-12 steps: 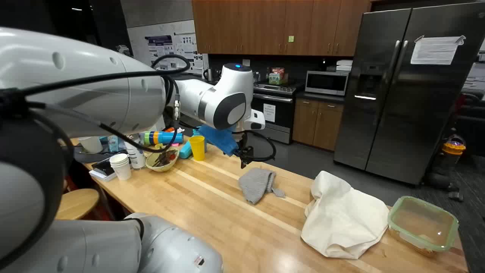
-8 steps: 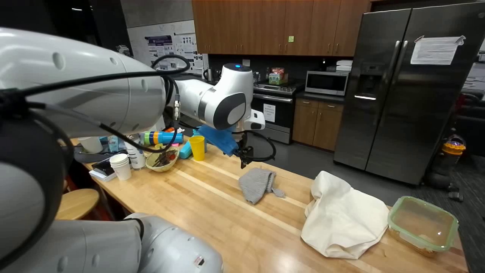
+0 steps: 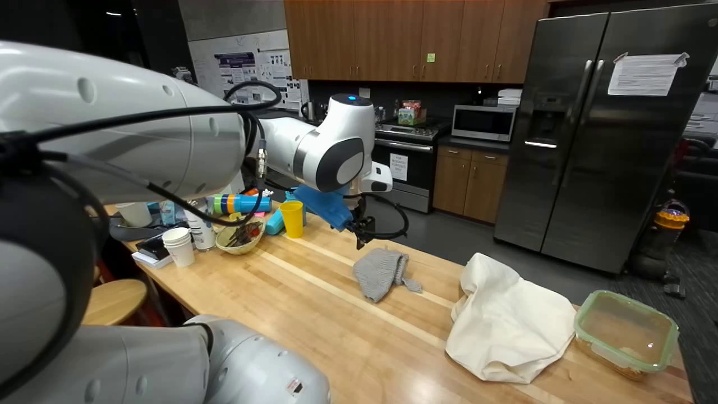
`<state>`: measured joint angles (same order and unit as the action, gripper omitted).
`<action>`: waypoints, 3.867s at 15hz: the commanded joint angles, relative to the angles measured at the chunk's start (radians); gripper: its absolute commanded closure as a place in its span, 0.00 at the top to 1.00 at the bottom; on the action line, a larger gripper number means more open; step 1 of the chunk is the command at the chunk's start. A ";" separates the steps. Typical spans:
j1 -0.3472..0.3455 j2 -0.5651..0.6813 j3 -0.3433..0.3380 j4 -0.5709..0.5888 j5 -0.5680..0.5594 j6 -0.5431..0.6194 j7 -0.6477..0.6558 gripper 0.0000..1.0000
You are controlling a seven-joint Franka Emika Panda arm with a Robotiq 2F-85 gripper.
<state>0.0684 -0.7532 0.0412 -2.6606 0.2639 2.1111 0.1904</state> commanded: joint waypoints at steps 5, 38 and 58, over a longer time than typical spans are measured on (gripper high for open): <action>-0.008 0.000 0.006 0.003 0.005 -0.005 -0.005 1.00; 0.012 0.502 0.241 0.312 -0.226 0.032 0.148 1.00; 0.062 0.653 0.220 0.368 -0.494 -0.063 0.490 1.00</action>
<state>0.1070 -0.0947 0.2816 -2.2920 -0.2324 2.0464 0.6561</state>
